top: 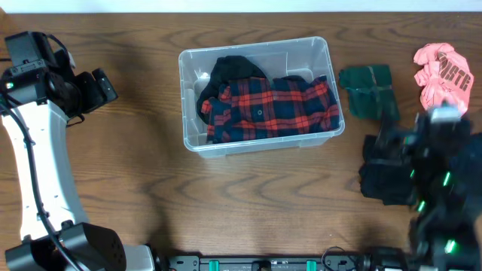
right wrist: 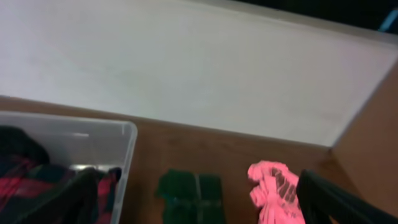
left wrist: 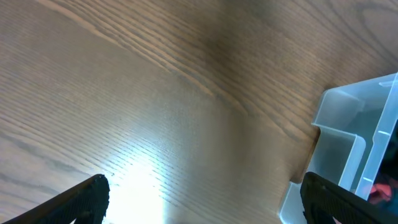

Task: Pack container
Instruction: 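Reach the right gripper to the green folded cloth and grasp it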

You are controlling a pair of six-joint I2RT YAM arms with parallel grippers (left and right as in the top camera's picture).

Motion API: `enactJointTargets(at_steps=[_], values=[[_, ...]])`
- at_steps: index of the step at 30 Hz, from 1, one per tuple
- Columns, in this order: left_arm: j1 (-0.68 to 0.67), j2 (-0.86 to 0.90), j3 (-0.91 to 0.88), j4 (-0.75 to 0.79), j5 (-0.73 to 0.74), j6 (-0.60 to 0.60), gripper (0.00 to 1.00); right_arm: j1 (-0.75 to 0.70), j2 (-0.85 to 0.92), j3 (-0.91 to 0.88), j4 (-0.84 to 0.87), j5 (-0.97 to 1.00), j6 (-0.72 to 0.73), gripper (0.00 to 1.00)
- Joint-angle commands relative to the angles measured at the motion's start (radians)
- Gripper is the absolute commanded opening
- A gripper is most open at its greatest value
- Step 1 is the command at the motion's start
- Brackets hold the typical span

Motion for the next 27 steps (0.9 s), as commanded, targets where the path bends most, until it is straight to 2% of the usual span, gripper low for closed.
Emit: enactJointTargets(at_steps=[1, 8, 14, 20, 23, 26, 27], values=[[0.003, 0.006, -0.009, -0.010, 0.008, -0.005, 0.98, -0.057, 0.241, 0.208, -0.075, -0.099, -0.022, 0.99], [0.003, 0.006, -0.009, -0.029, 0.008, -0.005, 0.98, -0.156, 0.652, 0.534, -0.226, -0.396, -0.020, 0.99], [0.003, 0.006, -0.009, -0.040, 0.008, -0.005, 0.98, -0.168, 0.802, 0.547, -0.249, -0.406, -0.017, 0.99], [0.003, 0.006, -0.009, -0.044, 0.008, -0.004, 0.98, -0.245, 0.921, 0.547, -0.293, -0.407, 0.002, 0.99], [0.003, 0.006, -0.009, -0.044, 0.008, -0.004, 0.98, -0.291, 0.991, 0.547, -0.317, -0.414, -0.027, 0.99], [0.003, 0.006, -0.009, -0.044, 0.007, -0.001, 0.98, -0.328, 1.062, 0.547, -0.330, -0.486, -0.127, 0.91], [0.003, 0.006, -0.009, -0.044, 0.007, -0.001, 0.98, -0.335, 1.078, 0.547, -0.331, -0.500, -0.146, 0.91]])
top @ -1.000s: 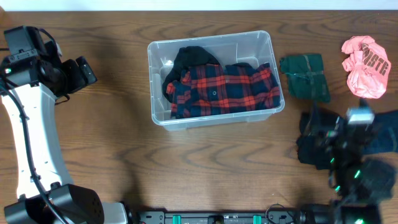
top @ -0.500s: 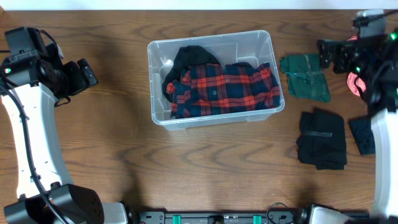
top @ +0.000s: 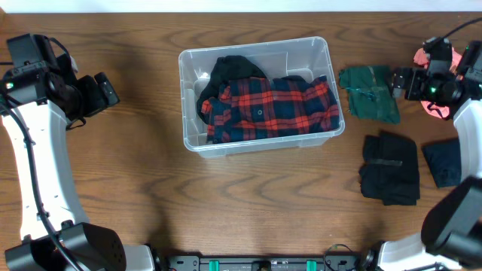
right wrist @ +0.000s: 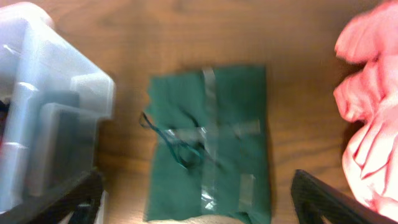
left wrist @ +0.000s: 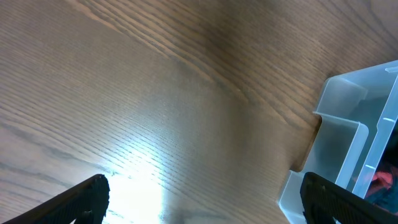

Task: Pack container
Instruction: 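Reach the right gripper to the green folded cloth and grasp it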

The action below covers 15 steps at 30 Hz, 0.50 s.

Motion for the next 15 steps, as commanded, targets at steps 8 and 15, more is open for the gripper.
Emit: enactJointTargets(at_steps=[8, 15], values=[[0.003, 0.006, -0.008, -0.007, -0.042, 0.006, 0.98, -0.060, 0.190, 0.021, -0.004, -0.089, -0.203, 0.95], [0.003, 0.006, -0.008, -0.007, -0.081, 0.006, 0.98, -0.060, 0.253, 0.021, 0.045, -0.077, -0.214, 0.90]])
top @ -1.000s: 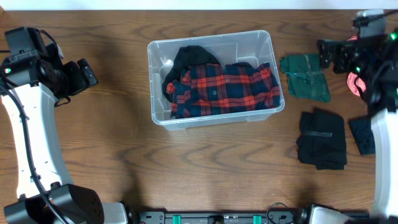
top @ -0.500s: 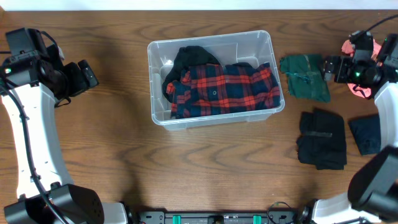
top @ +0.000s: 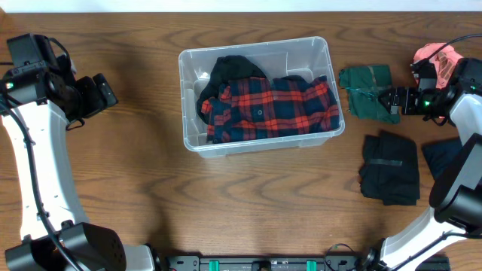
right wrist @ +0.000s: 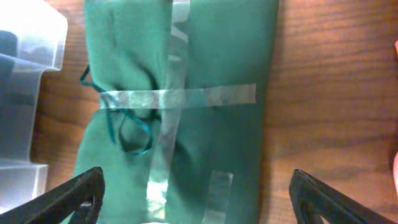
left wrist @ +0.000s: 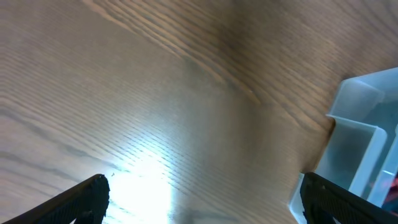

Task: Pack container
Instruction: 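Reach the right gripper to the green folded cloth and grasp it, then lift the green cloth with the right gripper and carry it into the bin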

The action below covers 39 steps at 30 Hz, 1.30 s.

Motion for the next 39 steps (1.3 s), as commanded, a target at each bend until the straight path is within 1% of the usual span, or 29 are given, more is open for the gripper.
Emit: enactJointTargets(at_steps=[1, 9, 11, 16, 19, 33, 35, 38, 39], values=[[0.003, 0.006, -0.008, -0.002, -0.031, 0.006, 0.98, -0.006, 0.035, 0.020, 0.017, -0.018, -0.031, 0.90], [0.003, 0.006, -0.008, -0.003, -0.042, 0.006, 0.98, -0.004, 0.096, 0.020, 0.048, -0.019, -0.023, 0.81], [0.003, 0.006, -0.008, -0.003, -0.042, 0.006, 0.98, -0.003, 0.105, 0.020, 0.053, -0.019, -0.022, 0.76], [0.003, 0.006, -0.008, -0.009, -0.042, 0.006, 0.98, -0.003, 0.116, 0.019, 0.089, -0.023, 0.038, 0.65], [0.003, 0.006, -0.008, -0.010, -0.042, 0.006, 0.98, 0.000, 0.117, 0.019, 0.100, -0.023, 0.064, 0.64], [0.003, 0.006, -0.008, -0.014, -0.042, 0.006, 0.98, 0.015, 0.162, 0.006, 0.103, -0.026, 0.071, 0.65], [0.003, 0.006, -0.008, -0.017, -0.042, 0.006, 0.98, 0.017, 0.166, 0.006, 0.103, -0.027, 0.072, 0.60], [0.003, 0.006, -0.008, -0.018, -0.042, 0.006, 0.98, 0.023, 0.166, 0.006, 0.104, -0.026, 0.082, 0.48], [0.003, 0.006, -0.008, -0.018, -0.042, 0.006, 0.98, 0.024, 0.166, 0.006, 0.104, -0.027, 0.082, 0.46]])
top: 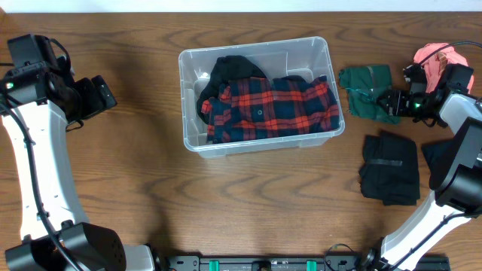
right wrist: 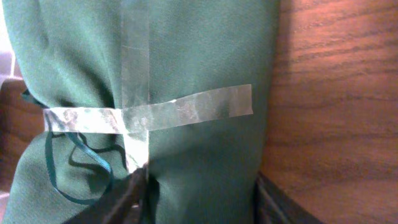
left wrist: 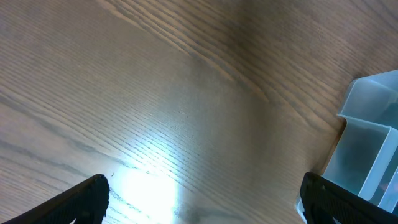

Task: Pack container
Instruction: 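Lift the green cloth with the right gripper and carry it into the bin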

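Note:
A clear plastic container (top: pixel 256 44) stands at mid table holding a red plaid shirt (top: pixel 271 105) and a black garment. Its corner (left wrist: pixel 367 149) shows in the left wrist view. To its right lies a folded green garment (top: pixel 365 90) bound with clear tape (right wrist: pixel 149 115). My right gripper (top: pixel 392 102) is at that garment's right edge, its fingers (right wrist: pixel 134 199) closed in on the green cloth (right wrist: pixel 199 62). My left gripper (top: pixel 102 90) hangs open over bare wood left of the container, nothing between its fingers (left wrist: pixel 93 199).
A pink garment (top: pixel 433 56) lies at the far right back. A folded black garment (top: pixel 389 169) lies in front of the green one, with a dark blue one (top: pixel 440 162) partly under my right arm. The table's back edge is close behind the container.
My right gripper's fingers, wide apart above the green garment, now stand close together with its right edge between them. The camera is nearer the cloth. The left arm barely shifted.
My right gripper was first raised over the black garment at the right front, open. Then it was above the green garment, still open, then lower over it. Now it is shut on the garment's edge. The left gripper stayed open left of the container throughout.

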You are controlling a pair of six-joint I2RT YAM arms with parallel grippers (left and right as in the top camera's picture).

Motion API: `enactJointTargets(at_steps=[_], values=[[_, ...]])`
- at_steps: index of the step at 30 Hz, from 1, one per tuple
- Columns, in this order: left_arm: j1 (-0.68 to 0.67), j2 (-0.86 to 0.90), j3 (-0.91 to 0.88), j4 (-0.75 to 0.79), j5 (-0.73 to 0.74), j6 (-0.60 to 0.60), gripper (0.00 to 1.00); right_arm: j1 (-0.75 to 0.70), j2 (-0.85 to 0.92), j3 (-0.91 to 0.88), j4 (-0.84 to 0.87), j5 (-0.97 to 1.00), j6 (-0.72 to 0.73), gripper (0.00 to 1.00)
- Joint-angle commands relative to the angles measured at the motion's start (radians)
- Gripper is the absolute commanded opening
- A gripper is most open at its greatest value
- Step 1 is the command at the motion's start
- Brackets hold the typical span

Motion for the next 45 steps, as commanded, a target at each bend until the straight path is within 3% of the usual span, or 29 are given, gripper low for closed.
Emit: enactJointTargets(at_steps=[1, 2, 7, 17, 30, 36, 45], values=[[0.003, 0.006, -0.008, -0.006, -0.015, 0.006, 0.98, 0.017, 0.029, 0.005, -0.004, 0.003, 0.009, 0.42], [0.003, 0.006, -0.008, -0.006, -0.015, 0.006, 0.98, 0.019, 0.029, 0.005, -0.005, 0.003, 0.009, 0.39], [0.003, 0.006, -0.008, -0.006, -0.015, 0.006, 0.98, 0.037, 0.029, 0.005, -0.012, 0.003, 0.020, 0.01], [0.003, 0.006, -0.008, -0.006, -0.015, 0.005, 0.98, 0.046, -0.054, 0.040, -0.020, -0.034, 0.145, 0.01], [0.003, 0.006, -0.008, -0.005, -0.015, 0.005, 0.98, 0.099, -0.506, 0.111, 0.042, -0.067, 0.402, 0.01], [0.003, 0.006, -0.008, -0.005, -0.015, 0.005, 0.98, 0.230, -0.592, 0.111, 0.126, -0.067, 0.503, 0.01], [0.003, 0.006, -0.008, -0.005, -0.015, 0.005, 0.98, 0.573, -0.513, 0.111, 0.246, -0.013, 0.587, 0.01]])
